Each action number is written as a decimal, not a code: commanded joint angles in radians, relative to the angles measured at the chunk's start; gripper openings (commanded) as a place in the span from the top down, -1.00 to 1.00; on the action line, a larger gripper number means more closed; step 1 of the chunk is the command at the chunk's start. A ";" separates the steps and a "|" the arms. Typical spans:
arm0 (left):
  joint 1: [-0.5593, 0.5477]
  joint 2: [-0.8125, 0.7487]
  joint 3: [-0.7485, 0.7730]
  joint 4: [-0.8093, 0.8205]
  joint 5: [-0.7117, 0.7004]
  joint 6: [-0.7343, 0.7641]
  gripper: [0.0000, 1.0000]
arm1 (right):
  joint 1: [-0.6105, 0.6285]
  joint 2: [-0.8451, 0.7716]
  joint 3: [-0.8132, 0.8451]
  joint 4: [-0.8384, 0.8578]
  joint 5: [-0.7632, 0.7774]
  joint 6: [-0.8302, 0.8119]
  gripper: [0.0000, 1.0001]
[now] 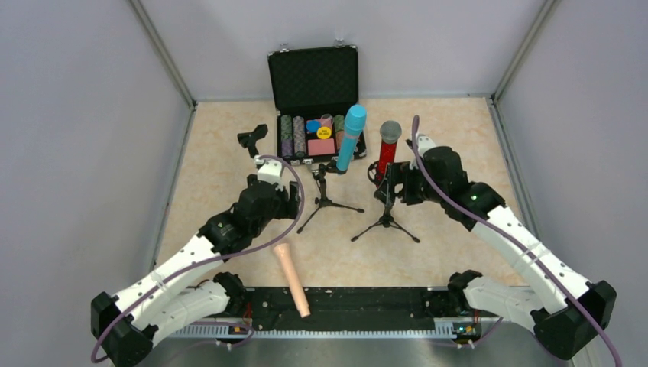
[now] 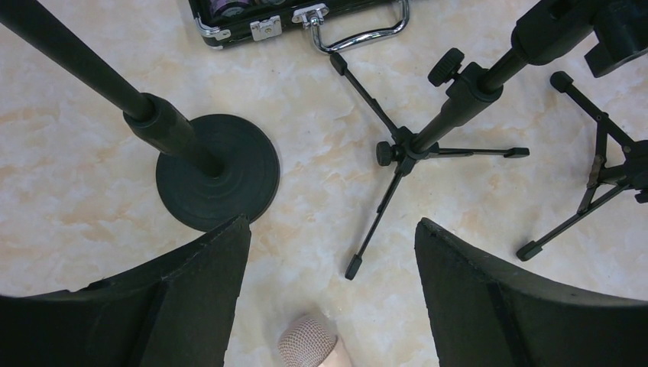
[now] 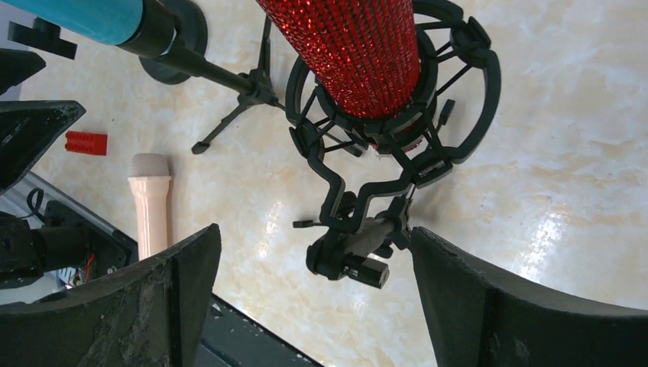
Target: Attach the microphones to the stand
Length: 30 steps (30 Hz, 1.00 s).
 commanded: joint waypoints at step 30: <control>0.001 0.035 -0.015 0.097 0.109 -0.023 -0.66 | -0.006 0.049 -0.115 0.252 -0.023 -0.020 0.41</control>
